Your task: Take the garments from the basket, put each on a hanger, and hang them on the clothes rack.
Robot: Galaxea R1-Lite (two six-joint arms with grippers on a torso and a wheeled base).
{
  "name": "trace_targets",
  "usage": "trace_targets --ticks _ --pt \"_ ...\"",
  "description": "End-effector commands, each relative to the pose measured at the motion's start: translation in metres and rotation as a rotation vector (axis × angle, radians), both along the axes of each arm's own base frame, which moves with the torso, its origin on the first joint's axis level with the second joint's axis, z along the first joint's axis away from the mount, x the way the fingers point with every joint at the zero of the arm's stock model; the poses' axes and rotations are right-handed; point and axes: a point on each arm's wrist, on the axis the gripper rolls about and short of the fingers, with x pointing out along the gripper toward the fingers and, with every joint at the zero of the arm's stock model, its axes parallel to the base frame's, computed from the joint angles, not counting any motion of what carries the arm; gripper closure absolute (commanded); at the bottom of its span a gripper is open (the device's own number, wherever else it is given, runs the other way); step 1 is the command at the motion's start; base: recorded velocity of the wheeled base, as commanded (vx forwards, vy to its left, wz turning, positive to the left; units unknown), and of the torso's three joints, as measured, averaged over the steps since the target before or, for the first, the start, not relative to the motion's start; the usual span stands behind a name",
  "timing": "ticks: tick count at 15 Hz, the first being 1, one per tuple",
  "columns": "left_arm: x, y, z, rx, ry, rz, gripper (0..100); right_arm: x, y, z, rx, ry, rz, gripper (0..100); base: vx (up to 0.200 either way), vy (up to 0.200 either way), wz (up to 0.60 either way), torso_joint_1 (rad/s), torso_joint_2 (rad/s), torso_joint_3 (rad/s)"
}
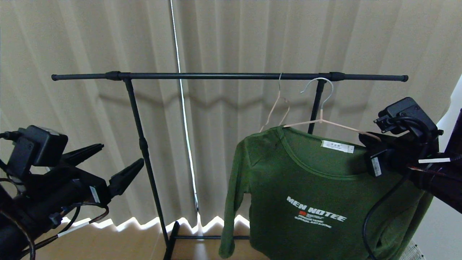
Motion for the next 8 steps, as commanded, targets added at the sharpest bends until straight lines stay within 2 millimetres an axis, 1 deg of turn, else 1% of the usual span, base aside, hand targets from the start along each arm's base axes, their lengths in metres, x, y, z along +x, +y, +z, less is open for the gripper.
trace_targets --ticks 1,4,8 --pt "-0.0021 0.0003 -0.0059 0.002 0.003 -0.001 0 -0.0027 -0.0017 0.0005 0.002 -0.004 -0.003 100 0.000 0.000 0.00 0.000 0.00 0.000" --pt "-0.0025 0.0004 -0.0068 0.002 0.004 -0.003 0 -0.0045 -0.0023 -0.0036 -0.003 0.009 -0.003 100 0.000 0.000 0.00 0.000 0.00 0.000" --pt "-0.0025 0.0004 -0.0068 0.003 0.004 -0.003 0 -0.0067 -0.0032 -0.0006 0.001 -0.003 -0.005 100 0.000 0.200 0.00 0.000 0.00 0.004"
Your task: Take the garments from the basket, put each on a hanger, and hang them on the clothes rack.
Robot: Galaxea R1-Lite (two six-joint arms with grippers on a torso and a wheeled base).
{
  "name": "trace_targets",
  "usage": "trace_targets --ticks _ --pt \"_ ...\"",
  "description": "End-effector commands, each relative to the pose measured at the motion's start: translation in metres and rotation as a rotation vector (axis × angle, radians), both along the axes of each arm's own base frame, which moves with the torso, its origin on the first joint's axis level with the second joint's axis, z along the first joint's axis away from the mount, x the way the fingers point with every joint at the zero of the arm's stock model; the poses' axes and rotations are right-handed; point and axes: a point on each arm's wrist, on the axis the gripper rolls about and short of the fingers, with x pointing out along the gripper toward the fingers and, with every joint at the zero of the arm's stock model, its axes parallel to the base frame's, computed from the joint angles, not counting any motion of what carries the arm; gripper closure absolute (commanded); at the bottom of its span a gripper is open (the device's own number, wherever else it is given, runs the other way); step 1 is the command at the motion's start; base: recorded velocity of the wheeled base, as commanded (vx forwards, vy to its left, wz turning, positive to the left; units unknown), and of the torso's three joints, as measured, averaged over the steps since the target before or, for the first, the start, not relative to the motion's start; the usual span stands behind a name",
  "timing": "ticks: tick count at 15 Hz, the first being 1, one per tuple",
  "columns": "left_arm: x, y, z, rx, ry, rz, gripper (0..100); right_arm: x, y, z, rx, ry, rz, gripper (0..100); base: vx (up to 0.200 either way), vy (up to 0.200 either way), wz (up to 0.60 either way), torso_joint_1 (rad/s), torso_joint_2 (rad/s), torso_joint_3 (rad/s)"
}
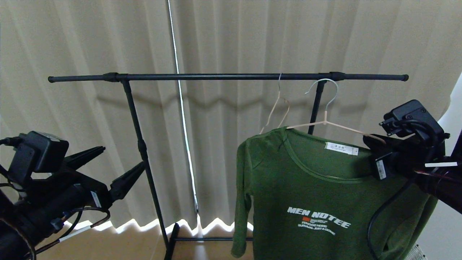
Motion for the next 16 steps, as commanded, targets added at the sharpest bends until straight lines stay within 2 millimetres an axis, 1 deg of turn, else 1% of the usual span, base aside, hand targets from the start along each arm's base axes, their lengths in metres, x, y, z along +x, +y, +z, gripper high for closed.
trace_targets --ticks 1,2,8,13,16 --pt "0.0000 0.0001 -0.0007 0.002 0.003 0.001 0 -0.0015 -0.0002 0.0010 0.001 -0.004 0.002 100 0.000 0.200 0.00 0.007 0.00 -0.002" --pt "0.0000 0.0001 -0.0007 0.002 0.003 0.001 0 -0.0018 -0.0003 0.0013 0.002 -0.006 0.002 100 0.000 0.200 0.00 0.012 0.00 0.002" --pt "-0.0040 0.0010 -0.0041 0.002 0.005 0.003 0 0.0006 -0.0002 0.0023 -0.001 -0.010 -0.017 100 0.000 0.000 0.00 0.000 0.00 0.000" --pt "-0.0037 0.0006 -0.0004 -0.009 -0.023 0.001 0 0.0022 0.0002 0.0073 0.002 -0.029 -0.040 100 0.000 0.000 0.00 0.000 0.00 0.000" --pt "-0.0043 0.0008 -0.0016 -0.007 -0.017 0.001 0 0.0017 0.0000 0.0072 0.002 -0.029 -0.040 100 0.200 0.000 0.00 -0.014 0.00 0.004"
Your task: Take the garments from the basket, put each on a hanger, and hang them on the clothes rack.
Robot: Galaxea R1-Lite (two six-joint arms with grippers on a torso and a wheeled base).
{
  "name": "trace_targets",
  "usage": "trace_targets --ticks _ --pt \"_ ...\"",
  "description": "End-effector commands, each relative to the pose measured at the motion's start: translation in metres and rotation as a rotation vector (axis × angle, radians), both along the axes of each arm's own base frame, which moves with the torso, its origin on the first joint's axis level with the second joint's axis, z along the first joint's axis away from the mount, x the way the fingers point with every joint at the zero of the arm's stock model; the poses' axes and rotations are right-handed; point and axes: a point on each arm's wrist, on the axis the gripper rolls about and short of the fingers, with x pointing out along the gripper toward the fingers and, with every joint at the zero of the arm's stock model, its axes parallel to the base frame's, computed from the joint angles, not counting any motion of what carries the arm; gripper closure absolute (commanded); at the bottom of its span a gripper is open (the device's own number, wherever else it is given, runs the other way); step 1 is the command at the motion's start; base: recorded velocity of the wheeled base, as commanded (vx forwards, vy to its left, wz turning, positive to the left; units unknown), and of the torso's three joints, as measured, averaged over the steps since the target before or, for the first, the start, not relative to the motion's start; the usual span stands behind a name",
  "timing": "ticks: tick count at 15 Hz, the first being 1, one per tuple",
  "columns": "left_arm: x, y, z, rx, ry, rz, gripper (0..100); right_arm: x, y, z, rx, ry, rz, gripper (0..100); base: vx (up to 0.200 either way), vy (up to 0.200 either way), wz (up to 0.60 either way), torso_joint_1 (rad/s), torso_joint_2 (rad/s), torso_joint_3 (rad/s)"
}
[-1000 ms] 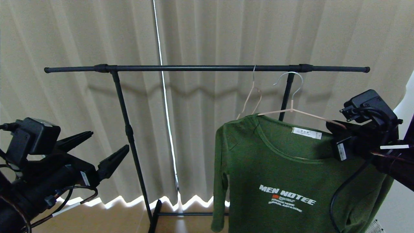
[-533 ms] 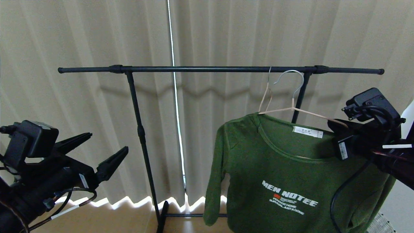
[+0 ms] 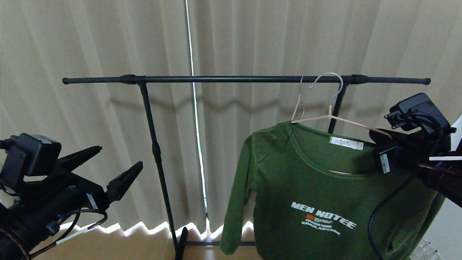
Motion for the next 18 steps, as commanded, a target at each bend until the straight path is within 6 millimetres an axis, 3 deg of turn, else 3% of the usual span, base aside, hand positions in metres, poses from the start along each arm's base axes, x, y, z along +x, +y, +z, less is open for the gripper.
trace_targets --ticks 1,9,16,18 --pt "-0.0004 0.0000 -0.0012 0.002 0.005 0.000 0 0.0000 0.0001 -0.0002 -0.001 0.001 0.001 100 0.200 0.000 0.00 0.027 0.00 0.002" --pt "0.0001 -0.0003 -0.0025 0.008 0.011 -0.002 0 -0.0008 0.0002 0.0000 -0.001 0.001 0.004 100 0.200 0.000 0.00 0.002 0.00 0.001" --pt "0.0005 -0.0005 -0.0025 0.005 0.012 -0.003 0 -0.0009 0.0002 -0.0003 -0.001 0.001 0.004 100 0.000 0.000 0.00 0.000 0.00 0.000" --pt "0.0005 -0.0005 -0.0025 0.005 0.012 -0.003 0 -0.0009 0.0002 -0.0003 -0.001 0.001 0.004 100 0.000 0.200 0.00 0.000 0.00 0.002"
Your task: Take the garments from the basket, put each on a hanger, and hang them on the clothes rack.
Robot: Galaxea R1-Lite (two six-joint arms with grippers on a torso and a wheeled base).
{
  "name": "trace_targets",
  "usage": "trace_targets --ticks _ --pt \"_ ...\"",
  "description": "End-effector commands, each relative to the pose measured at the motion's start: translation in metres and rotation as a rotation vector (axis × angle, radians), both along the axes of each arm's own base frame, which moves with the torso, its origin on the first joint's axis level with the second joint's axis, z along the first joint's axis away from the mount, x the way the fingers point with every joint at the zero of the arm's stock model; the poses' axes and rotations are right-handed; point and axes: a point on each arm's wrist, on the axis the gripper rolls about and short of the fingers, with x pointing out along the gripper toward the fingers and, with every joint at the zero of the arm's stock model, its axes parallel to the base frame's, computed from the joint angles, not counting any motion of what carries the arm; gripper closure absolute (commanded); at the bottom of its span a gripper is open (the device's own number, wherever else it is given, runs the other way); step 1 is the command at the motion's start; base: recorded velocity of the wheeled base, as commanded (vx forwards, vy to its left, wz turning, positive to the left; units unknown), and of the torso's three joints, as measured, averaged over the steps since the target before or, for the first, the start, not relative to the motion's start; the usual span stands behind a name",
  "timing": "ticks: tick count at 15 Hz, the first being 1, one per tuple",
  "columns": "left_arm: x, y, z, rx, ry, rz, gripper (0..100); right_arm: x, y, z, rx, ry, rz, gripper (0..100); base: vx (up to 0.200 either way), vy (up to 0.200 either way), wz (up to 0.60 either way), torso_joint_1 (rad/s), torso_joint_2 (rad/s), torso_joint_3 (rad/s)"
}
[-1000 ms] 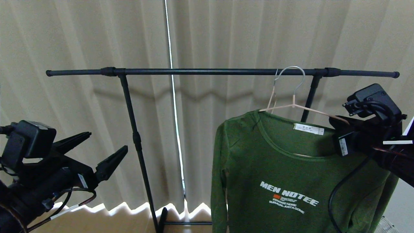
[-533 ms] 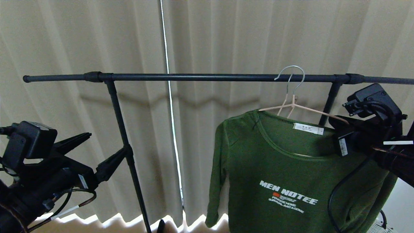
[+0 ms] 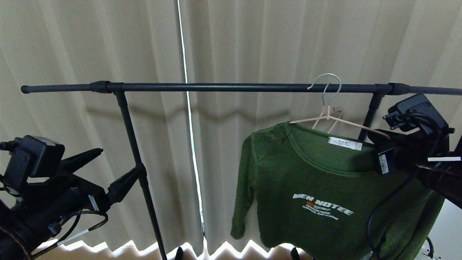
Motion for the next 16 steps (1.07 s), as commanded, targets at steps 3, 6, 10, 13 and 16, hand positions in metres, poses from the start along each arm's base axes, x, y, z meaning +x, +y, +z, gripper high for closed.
trace_targets --ticks 3,6,10,13,16 --pt "0.000 0.000 0.000 0.003 0.001 0.000 0 0.000 0.000 0.000 -0.001 0.001 0.001 100 0.000 0.200 0.00 -0.001 0.01 0.004" --pt "0.000 0.000 -0.001 0.003 0.002 0.000 0 0.000 0.000 0.000 -0.001 -0.001 -0.001 100 0.000 0.067 0.00 0.006 0.00 0.001" --pt "-0.001 0.000 -0.001 0.003 0.002 0.000 0 0.001 0.000 0.004 -0.009 0.001 -0.026 100 0.000 0.000 0.00 0.000 0.00 0.000" --pt "-0.001 0.000 -0.001 0.005 0.002 0.000 0 0.013 0.004 0.025 -0.029 0.024 -0.088 100 0.000 0.000 0.00 0.000 0.00 0.000" --pt "-0.001 0.001 0.000 0.004 -0.001 0.003 0 0.035 0.011 0.038 -0.036 0.036 -0.096 100 0.000 0.000 0.00 0.000 0.00 0.000"
